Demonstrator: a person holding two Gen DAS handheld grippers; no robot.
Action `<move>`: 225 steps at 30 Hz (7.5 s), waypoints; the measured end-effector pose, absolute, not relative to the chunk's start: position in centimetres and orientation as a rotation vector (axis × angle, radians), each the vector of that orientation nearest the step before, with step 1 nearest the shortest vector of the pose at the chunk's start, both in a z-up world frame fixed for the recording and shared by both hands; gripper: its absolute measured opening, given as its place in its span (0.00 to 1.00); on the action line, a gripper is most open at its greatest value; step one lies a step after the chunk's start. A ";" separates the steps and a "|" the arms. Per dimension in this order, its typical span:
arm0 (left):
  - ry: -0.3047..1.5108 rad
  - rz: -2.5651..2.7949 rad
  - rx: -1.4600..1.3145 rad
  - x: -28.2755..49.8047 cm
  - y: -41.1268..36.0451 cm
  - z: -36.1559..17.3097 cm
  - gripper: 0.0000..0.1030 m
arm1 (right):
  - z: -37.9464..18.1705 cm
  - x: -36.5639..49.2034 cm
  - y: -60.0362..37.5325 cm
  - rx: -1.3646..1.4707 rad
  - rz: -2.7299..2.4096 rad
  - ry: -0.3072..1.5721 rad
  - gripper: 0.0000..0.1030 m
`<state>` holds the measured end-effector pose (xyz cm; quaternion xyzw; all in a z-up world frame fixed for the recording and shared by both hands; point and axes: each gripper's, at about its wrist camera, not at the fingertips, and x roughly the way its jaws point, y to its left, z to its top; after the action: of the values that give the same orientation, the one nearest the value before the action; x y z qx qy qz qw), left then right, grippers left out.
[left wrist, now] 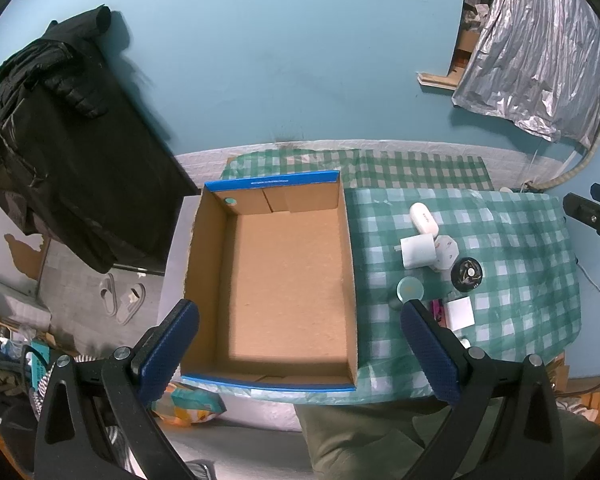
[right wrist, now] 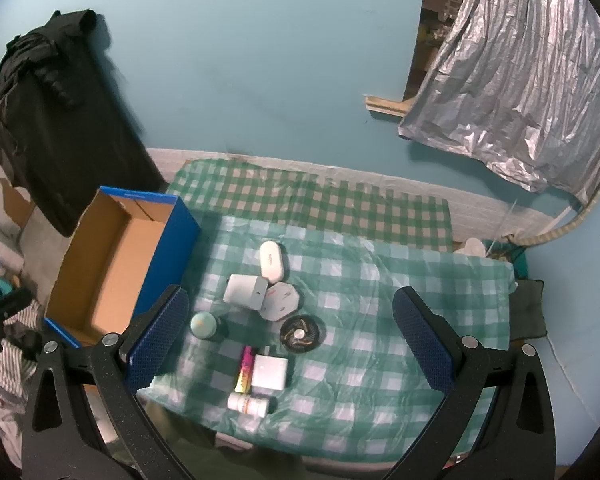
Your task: Organize rigid objects
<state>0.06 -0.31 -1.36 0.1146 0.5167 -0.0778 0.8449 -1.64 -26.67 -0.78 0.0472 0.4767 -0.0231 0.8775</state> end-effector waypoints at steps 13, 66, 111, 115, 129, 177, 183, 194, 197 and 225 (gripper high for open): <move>1.124 -0.142 0.249 1.5 2.9 -2.8 0.99 | -3.2 -0.7 -27.1 0.091 -0.050 1.061 0.99; 1.467 -0.149 0.217 10.1 18.2 -20.3 0.60 | -27.9 6.7 -25.6 0.131 -0.162 1.451 0.67; 1.491 -0.201 0.234 9.0 16.5 -20.7 0.09 | -15.0 11.1 -16.6 0.054 0.175 1.319 0.59; 1.487 -0.200 0.236 9.0 16.4 -20.7 0.09 | -14.2 12.8 -14.6 0.028 0.226 1.303 0.59; 1.492 -0.199 0.229 9.0 16.5 -21.0 0.09 | -13.4 17.6 -6.8 -0.072 0.394 1.269 0.59; 1.501 -0.211 0.242 8.5 16.3 -21.1 0.09 | -13.5 16.4 -8.6 -0.074 0.359 1.316 0.61; 1.484 -0.220 0.236 8.4 16.6 -20.8 0.09 | -12.6 14.7 -10.9 -0.033 0.301 1.309 0.62; 1.458 -0.232 0.217 8.7 16.5 -20.2 0.09 | -14.2 10.8 -14.9 0.055 0.206 1.349 0.65; 1.462 -0.233 0.219 8.5 16.5 -20.3 0.09 | -15.3 9.7 -15.6 0.074 0.190 1.373 0.65; 1.477 -0.220 0.219 8.3 16.8 -20.6 0.09 | -24.3 5.4 -13.5 -0.024 0.199 1.475 0.65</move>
<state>8.25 16.81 -20.60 0.0994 0.6703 -0.1000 0.7285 5.38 -13.53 -24.34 -0.0111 0.6713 0.0904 0.7356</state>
